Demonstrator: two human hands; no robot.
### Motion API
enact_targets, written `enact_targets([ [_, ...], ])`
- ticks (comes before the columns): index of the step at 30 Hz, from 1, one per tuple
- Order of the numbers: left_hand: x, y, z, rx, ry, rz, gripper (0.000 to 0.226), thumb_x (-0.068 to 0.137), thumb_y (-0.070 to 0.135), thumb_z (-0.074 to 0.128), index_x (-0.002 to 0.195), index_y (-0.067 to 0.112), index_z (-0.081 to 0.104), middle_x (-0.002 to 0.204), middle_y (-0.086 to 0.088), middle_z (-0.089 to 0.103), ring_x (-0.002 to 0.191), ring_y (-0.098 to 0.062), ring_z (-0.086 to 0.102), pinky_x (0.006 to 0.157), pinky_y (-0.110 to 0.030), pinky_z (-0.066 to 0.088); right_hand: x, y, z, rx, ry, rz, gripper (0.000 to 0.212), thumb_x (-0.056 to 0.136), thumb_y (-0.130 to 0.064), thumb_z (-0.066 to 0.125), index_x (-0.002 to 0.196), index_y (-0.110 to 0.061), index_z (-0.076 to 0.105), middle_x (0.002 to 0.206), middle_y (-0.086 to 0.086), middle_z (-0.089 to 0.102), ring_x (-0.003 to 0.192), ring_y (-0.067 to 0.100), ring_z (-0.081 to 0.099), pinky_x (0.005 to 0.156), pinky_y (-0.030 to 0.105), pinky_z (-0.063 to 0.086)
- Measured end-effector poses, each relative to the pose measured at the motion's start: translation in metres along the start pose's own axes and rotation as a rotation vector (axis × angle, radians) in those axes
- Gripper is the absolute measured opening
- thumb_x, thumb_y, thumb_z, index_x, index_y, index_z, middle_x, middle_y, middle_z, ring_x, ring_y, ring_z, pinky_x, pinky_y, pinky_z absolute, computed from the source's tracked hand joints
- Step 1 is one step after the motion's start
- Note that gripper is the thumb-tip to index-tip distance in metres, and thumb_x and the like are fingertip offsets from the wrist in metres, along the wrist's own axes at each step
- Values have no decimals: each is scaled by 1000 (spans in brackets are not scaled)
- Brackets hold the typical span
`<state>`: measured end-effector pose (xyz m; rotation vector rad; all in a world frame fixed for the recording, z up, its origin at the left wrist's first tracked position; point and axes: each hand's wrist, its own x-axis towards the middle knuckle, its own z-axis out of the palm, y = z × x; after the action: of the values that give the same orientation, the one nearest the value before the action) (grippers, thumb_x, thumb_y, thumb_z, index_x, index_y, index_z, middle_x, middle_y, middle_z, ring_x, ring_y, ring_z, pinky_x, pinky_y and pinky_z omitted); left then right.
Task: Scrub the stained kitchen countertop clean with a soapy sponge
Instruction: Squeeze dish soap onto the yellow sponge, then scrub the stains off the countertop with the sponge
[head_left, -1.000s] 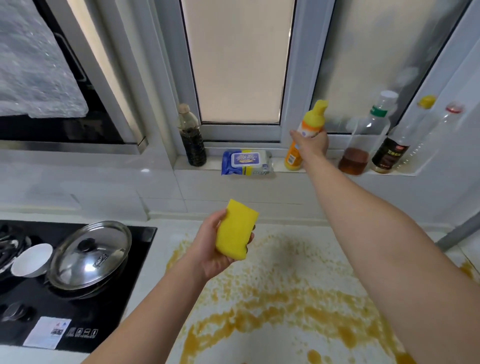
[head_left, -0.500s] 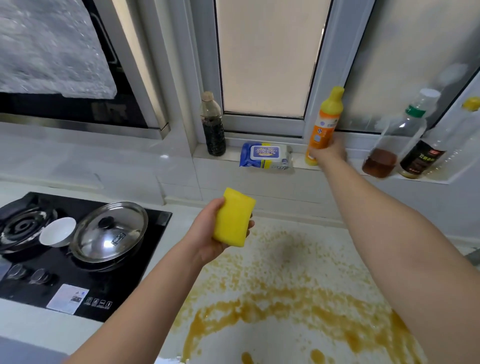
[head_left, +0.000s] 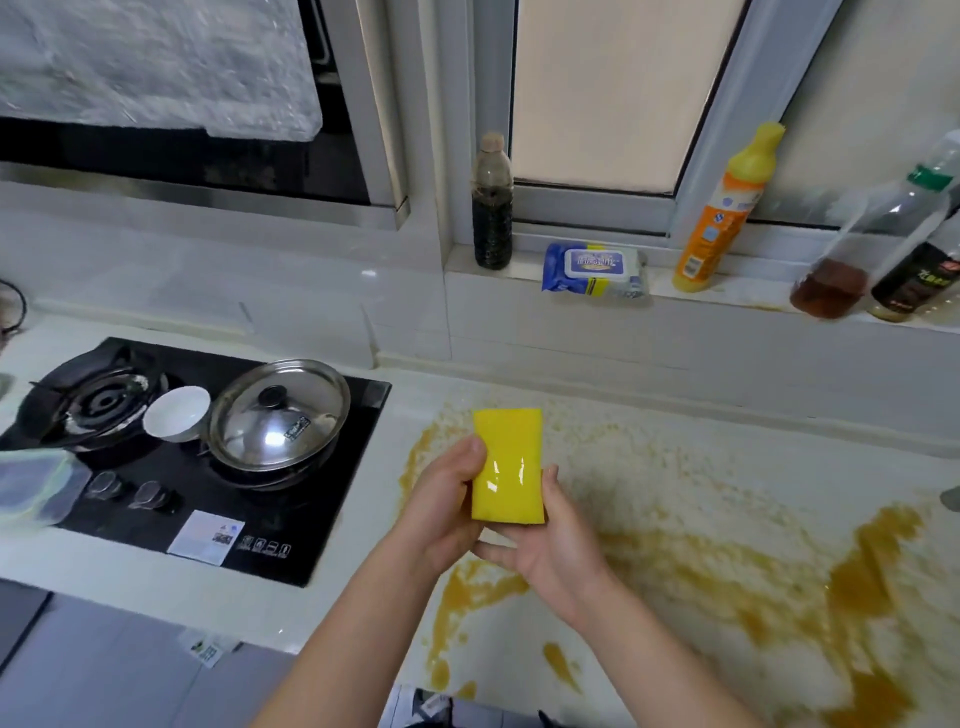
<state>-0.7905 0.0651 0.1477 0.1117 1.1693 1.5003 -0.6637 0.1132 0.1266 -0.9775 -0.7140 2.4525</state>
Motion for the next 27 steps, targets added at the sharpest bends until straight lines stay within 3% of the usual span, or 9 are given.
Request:
enact_targets([
  [4,-7,-7,-37,220,-80,68,26,105,10,52,126,3,66,119,-25,70,104,-33,67,91,-47,53,-7,30,1,2,55,61,67,92,-57,39,136,-9,55,125,21,66,111,37,66,86,53,56],
  [7,-15,-9,-66,376,-79,114,22,101,6,61,121,10,70,105,-13,75,91,-23,69,74,-36,53,-10,51,-2,-23,85,81,62,100,-55,32,131,-10,60,125,22,66,117,43,62,97,56,50],
  [10,-15,-12,-92,519,-43,193,21,96,2,69,114,12,72,94,-12,76,86,-13,70,74,-29,58,-10,69,-2,11,125,106,61,98,-53,35,129,-9,63,127,22,65,115,39,63,107,59,42],
  [15,-13,-40,-129,618,-64,83,13,92,2,73,101,12,71,80,-8,62,65,-6,58,58,-14,47,-18,107,-11,33,218,139,50,88,-48,55,118,-12,72,123,17,68,99,28,69,83,46,55],
  [17,-10,-51,-140,674,-103,29,8,92,2,73,98,6,69,74,-3,58,66,-11,55,56,-15,44,-24,120,-14,47,255,192,44,92,-46,50,106,-16,79,114,13,72,91,23,71,78,41,55],
  [20,-9,-68,-152,719,-170,-41,12,92,4,75,88,13,67,67,5,56,64,-11,54,57,-21,47,-33,138,-22,113,252,231,48,94,-52,54,115,-15,75,117,13,69,93,25,69,77,39,53],
  [23,-14,-80,-154,723,-218,-87,17,92,8,76,108,12,70,77,1,66,69,-10,64,62,-25,55,-44,150,-33,193,168,217,63,68,-41,89,120,-9,72,124,19,66,102,32,69,80,45,57],
  [25,-21,-86,-154,753,-225,-97,25,93,11,76,117,12,69,84,-6,66,68,-7,66,61,-23,56,-54,160,-42,243,181,205,72,56,-33,97,119,-9,73,126,20,65,105,35,69,83,48,56],
  [27,-29,-88,-157,756,-188,-98,25,94,11,74,119,11,69,84,-8,64,66,-5,65,60,-21,55,-59,168,-53,313,248,178,79,57,-30,97,127,-8,66,126,21,65,103,37,69,82,49,57],
])
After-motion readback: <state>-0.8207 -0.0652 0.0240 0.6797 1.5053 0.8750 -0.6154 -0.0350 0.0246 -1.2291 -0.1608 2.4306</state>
